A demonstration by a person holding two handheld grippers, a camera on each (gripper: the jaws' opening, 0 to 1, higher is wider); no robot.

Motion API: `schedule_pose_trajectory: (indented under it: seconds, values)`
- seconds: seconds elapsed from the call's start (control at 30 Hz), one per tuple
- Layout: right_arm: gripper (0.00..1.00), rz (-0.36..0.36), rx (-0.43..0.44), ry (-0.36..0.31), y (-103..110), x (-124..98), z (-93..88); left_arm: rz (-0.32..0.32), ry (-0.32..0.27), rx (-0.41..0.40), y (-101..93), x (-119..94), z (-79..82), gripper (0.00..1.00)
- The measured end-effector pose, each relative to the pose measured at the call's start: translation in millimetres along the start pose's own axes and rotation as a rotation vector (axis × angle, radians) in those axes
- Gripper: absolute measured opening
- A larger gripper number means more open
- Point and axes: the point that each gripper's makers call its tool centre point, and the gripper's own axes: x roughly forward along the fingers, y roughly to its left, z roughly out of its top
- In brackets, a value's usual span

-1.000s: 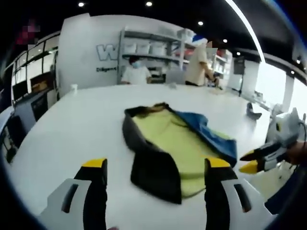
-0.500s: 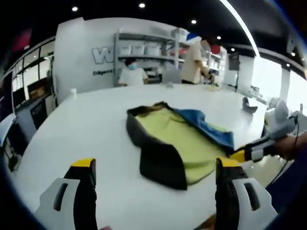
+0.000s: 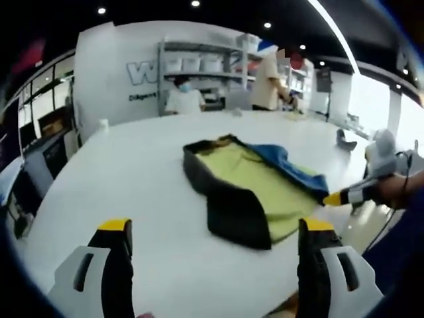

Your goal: Fold the garment on the visible template until the final outline fits inside the template.

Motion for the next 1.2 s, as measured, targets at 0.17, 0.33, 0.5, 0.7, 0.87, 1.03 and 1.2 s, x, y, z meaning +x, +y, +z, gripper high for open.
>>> schedule_pose_trajectory:
  seconds: [0.17, 0.33, 0.5, 0.7, 0.87, 1.03, 1.2]
  values:
    - [0.0, 0.071, 0.012, 0.012, 1, -13, 15.0, -0.002, 0.011, -0.017, 4.0, 3, 0.2, 0.99]
    - [0.0, 0.317, 0.107, 0.043, -1, -39, 53.2, 0.003, 0.017, -0.039, 6.7, 6, 5.7, 0.99]
    - [0.0, 0.32, 0.097, 0.057, -62, -53, 102.9, 0.02, 0.019, -0.041, 9.6, 7, 8.4, 0.99]
    - [0.0, 0.374, 0.044, 0.122, -108, -57, 133.7, 0.035, 0.032, -0.053, 11.4, 9, 7.3, 0.99]
    - [0.0, 0.428, -0.01, 0.202, -139, -53, 144.8, 0.071, 0.028, -0.065, 10.2, 8, 10.9, 0.99]
    - [0.0, 0.362, -0.002, 0.173, -182, -41, 163.2, 0.114, 0.024, -0.083, 10.7, 7, 11.7, 0.99]
    - [0.0, 0.321, 0.084, 0.07, -215, -38, 194.0, 0.145, 0.029, -0.094, 1.6, 5, 10.7, 0.99]
